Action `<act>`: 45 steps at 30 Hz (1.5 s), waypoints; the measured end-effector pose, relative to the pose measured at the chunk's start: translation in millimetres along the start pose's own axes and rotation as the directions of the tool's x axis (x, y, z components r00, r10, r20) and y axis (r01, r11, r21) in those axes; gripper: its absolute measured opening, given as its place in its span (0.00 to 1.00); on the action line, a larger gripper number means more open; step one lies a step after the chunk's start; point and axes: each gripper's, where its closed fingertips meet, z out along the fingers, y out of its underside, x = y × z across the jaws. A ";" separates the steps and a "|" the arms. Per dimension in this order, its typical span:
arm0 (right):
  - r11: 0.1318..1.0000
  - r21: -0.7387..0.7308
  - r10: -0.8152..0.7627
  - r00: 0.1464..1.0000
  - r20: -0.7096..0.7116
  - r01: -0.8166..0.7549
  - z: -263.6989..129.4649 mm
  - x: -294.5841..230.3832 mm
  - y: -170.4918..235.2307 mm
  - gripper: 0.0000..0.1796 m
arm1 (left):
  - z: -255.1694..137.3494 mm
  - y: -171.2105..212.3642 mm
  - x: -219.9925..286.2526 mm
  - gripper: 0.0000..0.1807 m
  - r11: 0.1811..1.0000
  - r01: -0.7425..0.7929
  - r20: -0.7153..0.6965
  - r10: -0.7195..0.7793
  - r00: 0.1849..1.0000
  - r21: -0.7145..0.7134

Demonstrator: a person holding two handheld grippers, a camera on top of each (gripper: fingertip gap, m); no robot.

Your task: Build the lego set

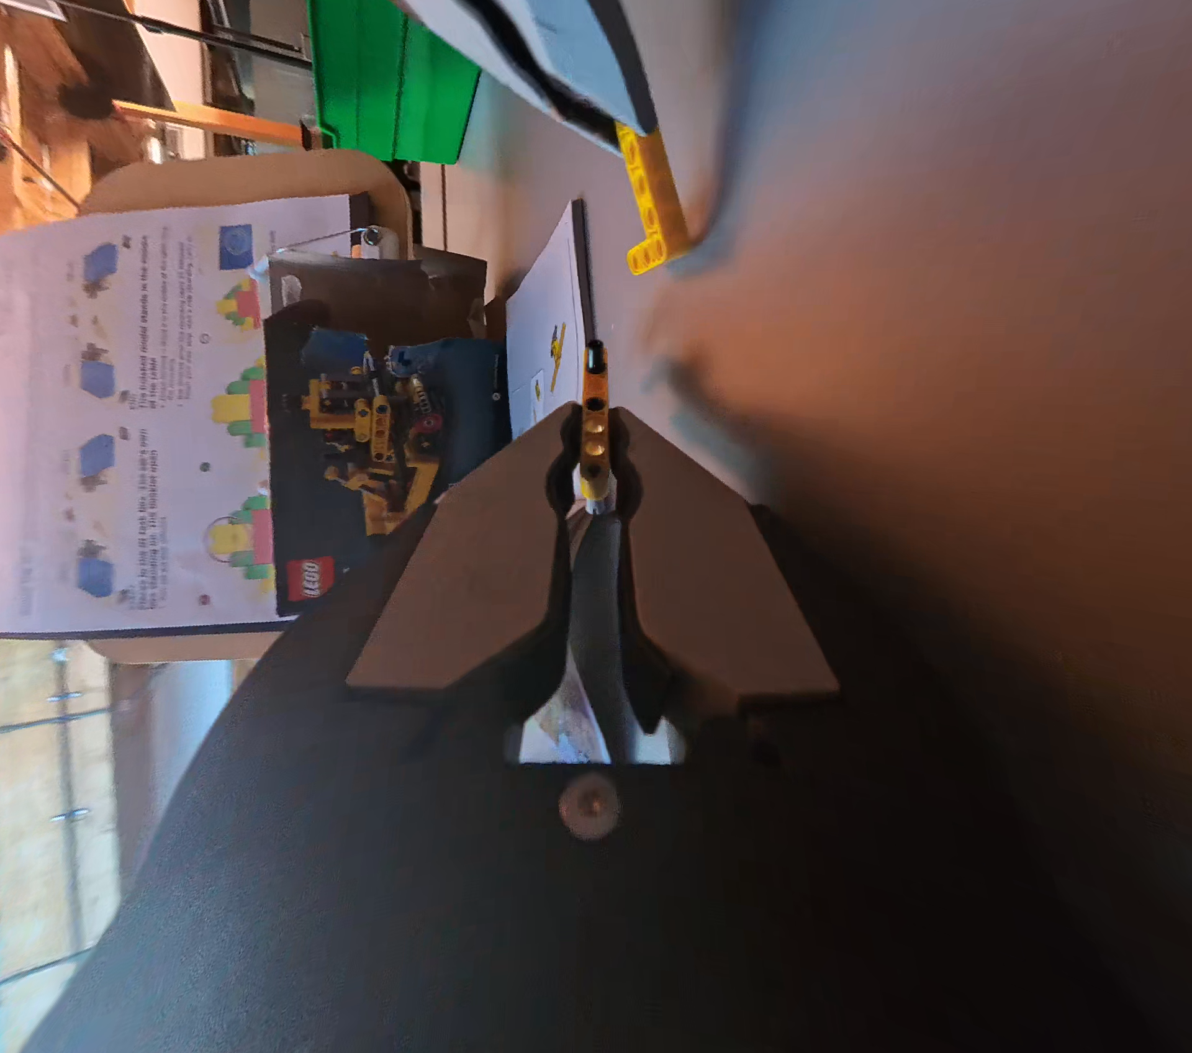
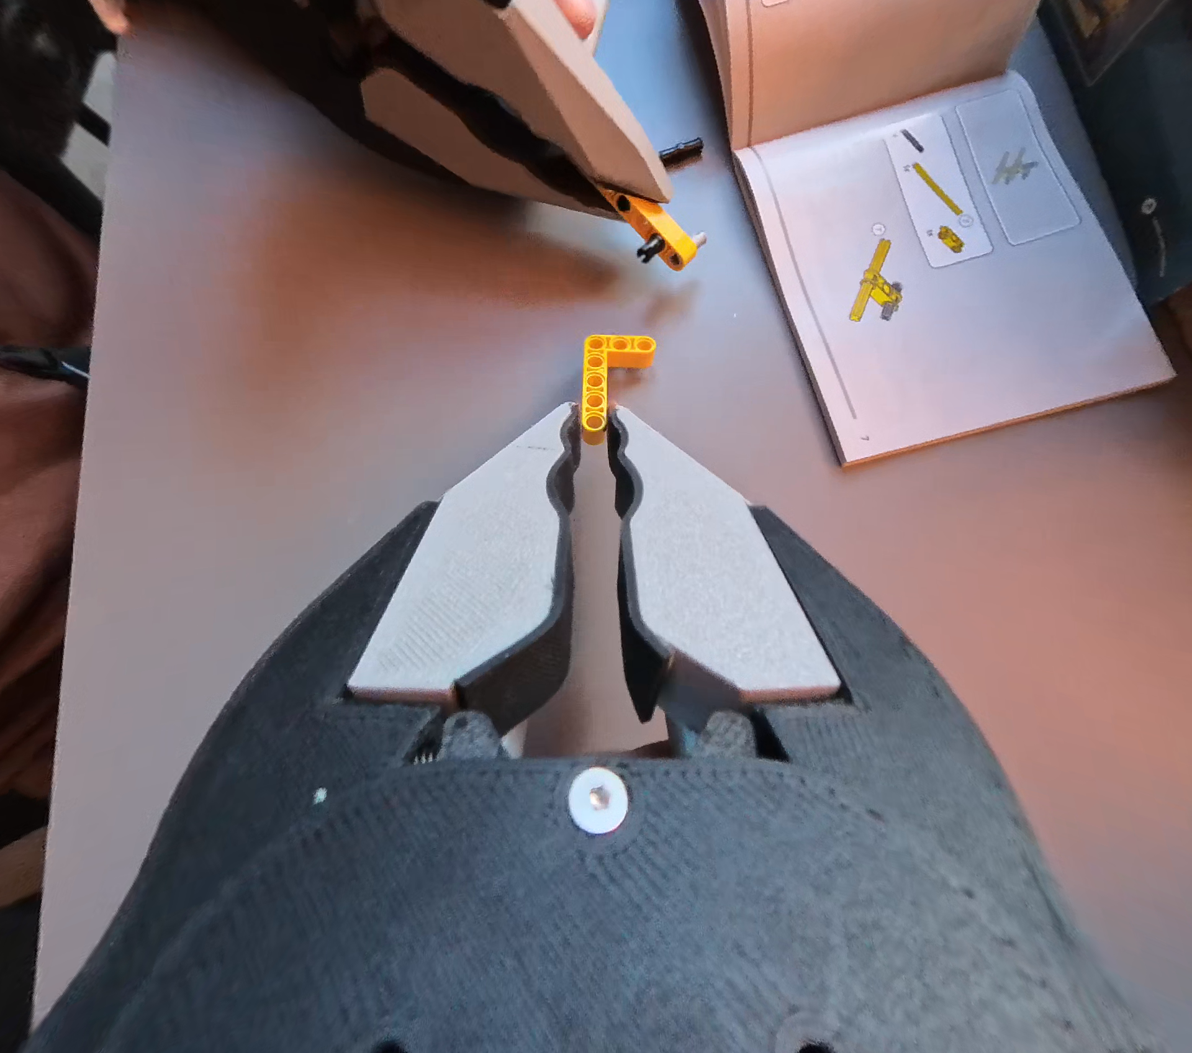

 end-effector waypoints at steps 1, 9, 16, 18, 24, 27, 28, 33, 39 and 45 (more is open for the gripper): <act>1.000 0.008 0.021 1.000 0.007 -0.021 -0.4 0.1 -1.3 0.02 | 0.2 -0.3 0.3 0.03 1.000 -0.028 0.009 0.029 1.000 -0.011; 0.989 0.048 0.139 0.988 0.068 -0.143 -5.0 -2.9 -8.6 0.02 | 3.2 -14.7 6.0 0.03 0.998 -0.060 0.013 0.060 0.998 0.006; 0.978 0.048 0.198 0.975 0.100 -0.204 -9.3 -1.7 -6.5 0.03 | 4.2 -16.6 12.5 0.02 0.993 -0.117 0.007 0.117 0.993 0.012; 0.975 0.059 0.207 0.973 0.098 -0.213 -10.5 -0.1 -7.9 0.03 | 4.1 -16.9 12.1 0.03 0.996 -0.090 -0.001 0.090 0.996 0.021; 0.971 0.019 0.232 0.962 0.143 -0.237 -12.5 -5.4 -1.6 0.03 | 4.0 -15.6 7.9 0.03 0.997 -0.072 0.010 0.072 0.997 0.019; 0.971 -0.060 0.237 0.955 0.178 -0.230 -16.8 -15.4 10.6 0.02 | 4.8 -16.7 9.7 0.03 0.996 -0.087 0.009 0.087 0.996 0.019; 0.970 -0.068 0.240 0.956 0.169 -0.232 -18.9 -15.0 11.8 0.03 | 4.9 -17.4 10.2 0.03 0.996 -0.089 0.008 0.089 0.996 0.021; 0.946 -0.132 0.320 0.914 0.250 -0.295 -31.2 -32.6 15.0 0.03 | 4.6 -23.4 9.2 0.03 0.995 -0.086 0.013 0.086 0.996 0.040; 0.832 -0.478 0.371 0.923 0.102 -0.282 -46.0 -32.7 25.9 0.03 | 2.9 -32.7 13.4 0.03 0.990 -0.128 0.018 0.127 0.992 0.063; 0.490 -0.853 0.267 0.963 -0.047 -0.178 -54.3 -42.0 51.2 0.03 | -3.5 -48.3 15.0 0.03 0.985 -0.130 0.021 0.128 0.991 0.116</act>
